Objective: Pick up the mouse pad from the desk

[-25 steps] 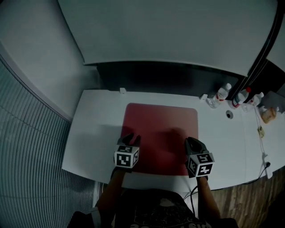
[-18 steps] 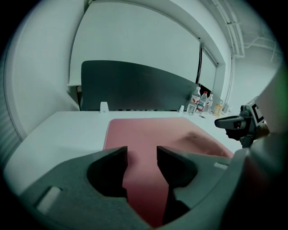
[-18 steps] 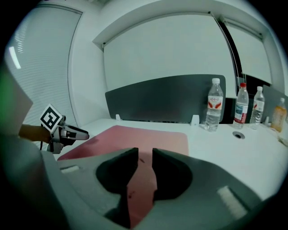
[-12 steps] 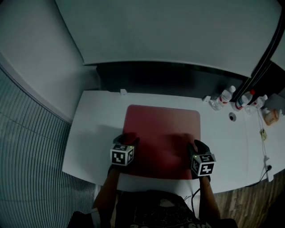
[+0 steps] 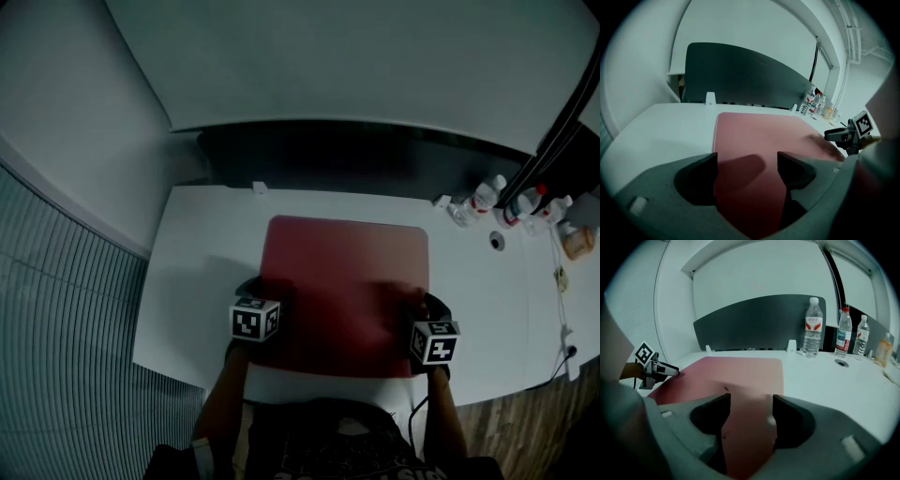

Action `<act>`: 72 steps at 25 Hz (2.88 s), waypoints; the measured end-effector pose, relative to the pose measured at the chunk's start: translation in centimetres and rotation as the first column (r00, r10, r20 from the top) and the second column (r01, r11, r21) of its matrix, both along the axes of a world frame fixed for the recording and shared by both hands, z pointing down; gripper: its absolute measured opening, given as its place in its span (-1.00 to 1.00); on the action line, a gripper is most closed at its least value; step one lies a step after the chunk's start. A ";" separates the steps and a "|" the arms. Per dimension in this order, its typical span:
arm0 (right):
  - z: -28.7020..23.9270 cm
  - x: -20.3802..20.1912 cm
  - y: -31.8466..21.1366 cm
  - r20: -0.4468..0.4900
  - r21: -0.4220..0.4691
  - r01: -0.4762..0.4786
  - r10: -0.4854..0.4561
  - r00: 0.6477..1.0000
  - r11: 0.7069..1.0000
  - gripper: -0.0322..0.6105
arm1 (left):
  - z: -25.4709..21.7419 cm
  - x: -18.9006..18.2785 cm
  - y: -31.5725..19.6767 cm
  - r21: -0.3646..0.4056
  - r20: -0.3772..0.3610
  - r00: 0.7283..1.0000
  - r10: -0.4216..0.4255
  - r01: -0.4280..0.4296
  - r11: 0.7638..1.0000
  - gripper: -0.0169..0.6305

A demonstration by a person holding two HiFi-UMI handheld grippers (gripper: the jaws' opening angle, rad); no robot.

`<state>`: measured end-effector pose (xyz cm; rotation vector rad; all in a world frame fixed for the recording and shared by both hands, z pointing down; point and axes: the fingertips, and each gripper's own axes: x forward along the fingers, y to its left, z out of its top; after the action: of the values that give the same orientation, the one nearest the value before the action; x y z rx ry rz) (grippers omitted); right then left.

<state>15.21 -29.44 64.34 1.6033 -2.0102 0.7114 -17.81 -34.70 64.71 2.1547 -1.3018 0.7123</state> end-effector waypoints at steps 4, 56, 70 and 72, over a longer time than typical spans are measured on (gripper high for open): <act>0.5 0.9 -0.2 -0.014 -0.009 -0.023 0.023 1.000 1.000 0.03 | 0.4 0.1 -0.1 -0.012 0.008 1.000 0.012 -0.012 1.000 0.34; 1.5 -2.0 0.2 -0.131 -0.065 0.037 -0.045 0.990 0.997 -0.43 | 0.5 2.8 1.1 0.062 0.203 0.973 0.111 -0.126 0.990 -0.43; 1.0 -3.2 0.6 -0.166 -0.083 0.107 -0.120 0.979 0.991 -0.74 | 0.7 3.8 1.6 0.044 0.261 0.948 0.183 -0.201 0.979 -0.75; 0.7 -3.2 0.7 -0.155 -0.081 0.111 -0.123 0.980 0.990 -0.74 | 0.5 3.9 1.7 0.042 0.273 0.944 0.185 -0.204 0.978 -0.76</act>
<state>12.00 -28.74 65.04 1.4398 -1.9230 0.5854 -13.90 -32.98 65.19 2.3281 -1.2702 1.0858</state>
